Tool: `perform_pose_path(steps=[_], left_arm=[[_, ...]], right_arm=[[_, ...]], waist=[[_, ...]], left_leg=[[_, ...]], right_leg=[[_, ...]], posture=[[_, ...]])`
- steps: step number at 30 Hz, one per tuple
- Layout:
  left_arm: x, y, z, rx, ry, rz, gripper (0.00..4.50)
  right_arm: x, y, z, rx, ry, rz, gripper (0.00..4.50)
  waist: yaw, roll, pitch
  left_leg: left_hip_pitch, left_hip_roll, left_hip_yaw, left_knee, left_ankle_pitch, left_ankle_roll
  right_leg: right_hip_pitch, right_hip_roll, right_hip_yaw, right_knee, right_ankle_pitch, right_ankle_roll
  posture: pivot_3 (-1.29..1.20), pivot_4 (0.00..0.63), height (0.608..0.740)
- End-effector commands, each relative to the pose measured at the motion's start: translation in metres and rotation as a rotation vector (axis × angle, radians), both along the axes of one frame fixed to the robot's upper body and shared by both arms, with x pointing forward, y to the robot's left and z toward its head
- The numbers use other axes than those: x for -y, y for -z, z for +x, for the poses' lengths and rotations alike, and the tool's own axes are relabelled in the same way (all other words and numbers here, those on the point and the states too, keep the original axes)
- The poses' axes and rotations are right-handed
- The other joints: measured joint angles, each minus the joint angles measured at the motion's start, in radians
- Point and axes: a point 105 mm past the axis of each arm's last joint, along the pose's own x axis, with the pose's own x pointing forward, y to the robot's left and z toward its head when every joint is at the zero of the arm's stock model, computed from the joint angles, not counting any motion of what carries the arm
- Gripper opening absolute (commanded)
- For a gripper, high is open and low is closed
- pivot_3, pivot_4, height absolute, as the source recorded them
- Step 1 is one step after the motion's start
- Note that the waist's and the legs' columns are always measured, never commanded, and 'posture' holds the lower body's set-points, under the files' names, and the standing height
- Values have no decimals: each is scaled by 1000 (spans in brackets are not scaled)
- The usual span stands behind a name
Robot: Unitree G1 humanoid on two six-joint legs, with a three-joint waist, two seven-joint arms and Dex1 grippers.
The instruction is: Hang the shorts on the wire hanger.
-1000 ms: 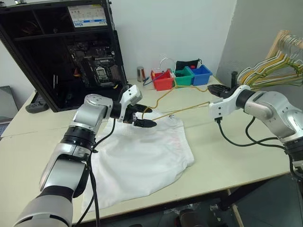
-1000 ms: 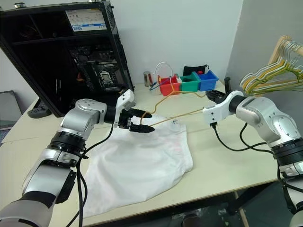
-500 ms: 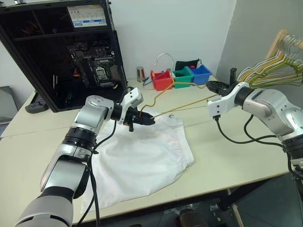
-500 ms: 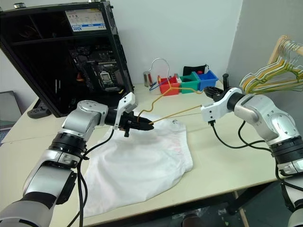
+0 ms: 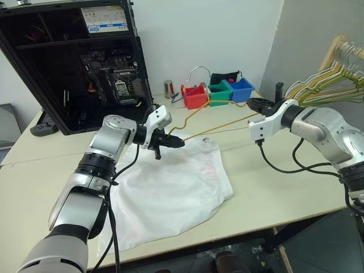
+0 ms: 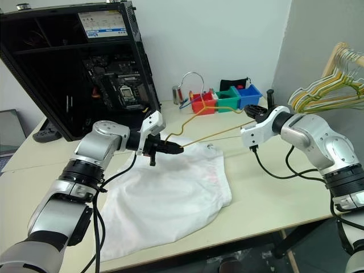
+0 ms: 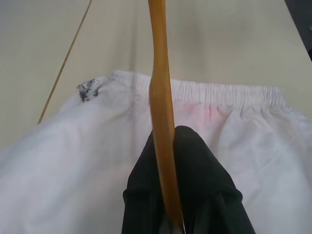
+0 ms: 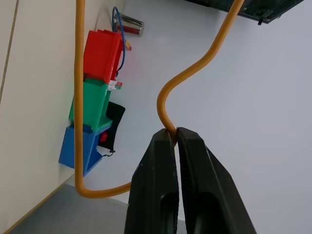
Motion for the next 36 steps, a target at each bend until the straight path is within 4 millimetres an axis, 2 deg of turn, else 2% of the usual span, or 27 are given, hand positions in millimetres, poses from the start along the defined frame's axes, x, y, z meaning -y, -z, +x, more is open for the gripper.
perform_pose_path(steps=[1, 5, 7, 10, 12, 15, 21, 27, 32, 36], left_arm=[[-3, -8, 8, 105, -29, 16, 0], [-11, -9, 20, 210, -100, 50, 0], [-14, -11, 26, 260, -130, 65, 0], [-17, -16, 28, 481, -83, 153, 0], [-16, -15, 26, 565, -47, 180, 0], [-12, -8, 17, 662, 53, 227, 0], [-7, -10, 13, 763, 107, 239, 0], [-1, -21, 14, 807, 90, 190, 0], [3, -22, 9, 847, 136, 198, 0], [7, -26, 6, 882, 168, 199, 0]], right_arm=[[1, -10, -6, -62, 10, 88, 1246], [-2, -5, -19, -204, 7, 130, 2088], [-3, -5, -23, -279, 29, 204, 2547], [-7, -7, -35, -496, 75, 368, 3123], [-5, -6, -39, -602, 108, 441, 3123], [10, -12, -32, -567, 162, 438, 3123], [24, -12, -24, -593, 220, 467, 3123], [28, 9, -28, -690, 230, 428, 3123], [41, 22, -17, -678, 285, 400, 3123], [44, 25, -8, -661, 297, 403, 3123]], waist=[[0, 0, 0], [0, 0, 0], [-1, 0, 0], [-1, 0, 0], [0, 0, 0], [4, -1, -1], [5, -1, -1], [5, -1, -1], [5, -1, -1], [6, -1, -1]], left_leg=[[0, 0, 0, 0, 0, 0], [0, 0, 0, 0, 0, 0], [0, 0, 0, 0, 0, 0], [0, 0, 0, 0, 0, 0], [0, 1, -1, 0, 0, 0], [0, 1, -1, 0, 0, 0], [0, 0, -1, 0, 0, 0], [-1, 0, -1, 0, 0, 0], [0, 0, -1, 0, 0, 0], [0, 0, -1, 0, 0, 0]], right_leg=[[0, 0, 0, 0, 0, 0], [0, 0, 0, 0, 0, 0], [0, 0, 0, 0, 0, 0], [0, 0, -1, 0, 0, 0], [0, -1, 0, 0, 0, 0], [0, -4, -1, 0, 0, 0], [0, -5, -2, 0, 0, 0], [0, -4, -2, 0, 0, 0], [0, -4, -2, 1, 0, 0], [0, -4, -2, 1, 0, 0]], posture=[[-230, 0, 740], [-234, 0, 740], [-238, 0, 740], [-239, 0, 740], [-239, 0, 740], [-234, 0, 740], [-217, 0, 740], [-206, 0, 740], [-203, 0, 740], [-201, 0, 740]])
